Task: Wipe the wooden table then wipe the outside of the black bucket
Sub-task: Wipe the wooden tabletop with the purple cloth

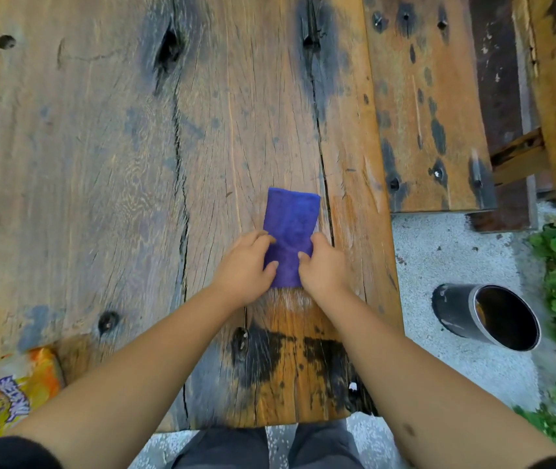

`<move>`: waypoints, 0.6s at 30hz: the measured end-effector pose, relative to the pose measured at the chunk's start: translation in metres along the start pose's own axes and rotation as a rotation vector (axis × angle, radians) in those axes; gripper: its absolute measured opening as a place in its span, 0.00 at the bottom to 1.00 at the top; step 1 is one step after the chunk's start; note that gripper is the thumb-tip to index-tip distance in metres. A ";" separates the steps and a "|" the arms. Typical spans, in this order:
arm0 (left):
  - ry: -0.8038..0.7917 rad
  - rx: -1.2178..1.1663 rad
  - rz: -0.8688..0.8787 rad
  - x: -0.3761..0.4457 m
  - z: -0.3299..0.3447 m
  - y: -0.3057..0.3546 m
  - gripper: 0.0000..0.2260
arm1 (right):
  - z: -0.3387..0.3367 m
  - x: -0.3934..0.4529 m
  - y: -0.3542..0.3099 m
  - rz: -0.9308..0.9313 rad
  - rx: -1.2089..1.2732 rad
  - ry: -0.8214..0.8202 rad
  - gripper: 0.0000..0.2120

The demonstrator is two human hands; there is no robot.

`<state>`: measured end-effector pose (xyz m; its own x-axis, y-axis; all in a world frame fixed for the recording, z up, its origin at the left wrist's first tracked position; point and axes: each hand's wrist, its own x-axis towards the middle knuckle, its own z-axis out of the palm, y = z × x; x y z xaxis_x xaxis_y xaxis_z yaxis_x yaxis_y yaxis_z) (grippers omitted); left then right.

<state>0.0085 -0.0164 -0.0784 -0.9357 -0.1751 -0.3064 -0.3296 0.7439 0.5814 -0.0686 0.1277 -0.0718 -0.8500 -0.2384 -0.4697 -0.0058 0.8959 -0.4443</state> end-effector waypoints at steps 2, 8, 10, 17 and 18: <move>-0.022 -0.007 -0.013 -0.017 0.005 -0.007 0.21 | -0.002 0.000 -0.002 -0.018 0.202 -0.030 0.05; -0.106 0.003 0.030 -0.035 0.012 -0.008 0.27 | -0.003 -0.009 -0.001 0.358 0.904 -0.335 0.04; -0.139 0.067 0.049 -0.040 0.016 -0.006 0.25 | 0.000 -0.013 0.007 0.474 0.988 -0.317 0.04; -0.139 0.391 0.067 -0.037 0.008 0.006 0.25 | -0.012 0.002 0.039 0.142 0.034 -0.040 0.19; -0.114 0.371 0.049 -0.024 0.003 0.008 0.25 | -0.018 0.012 0.036 0.108 0.032 -0.008 0.21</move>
<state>0.0283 -0.0049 -0.0690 -0.9222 -0.0764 -0.3792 -0.1973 0.9360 0.2914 -0.0882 0.1635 -0.0794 -0.8408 -0.1444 -0.5218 0.1024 0.9039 -0.4152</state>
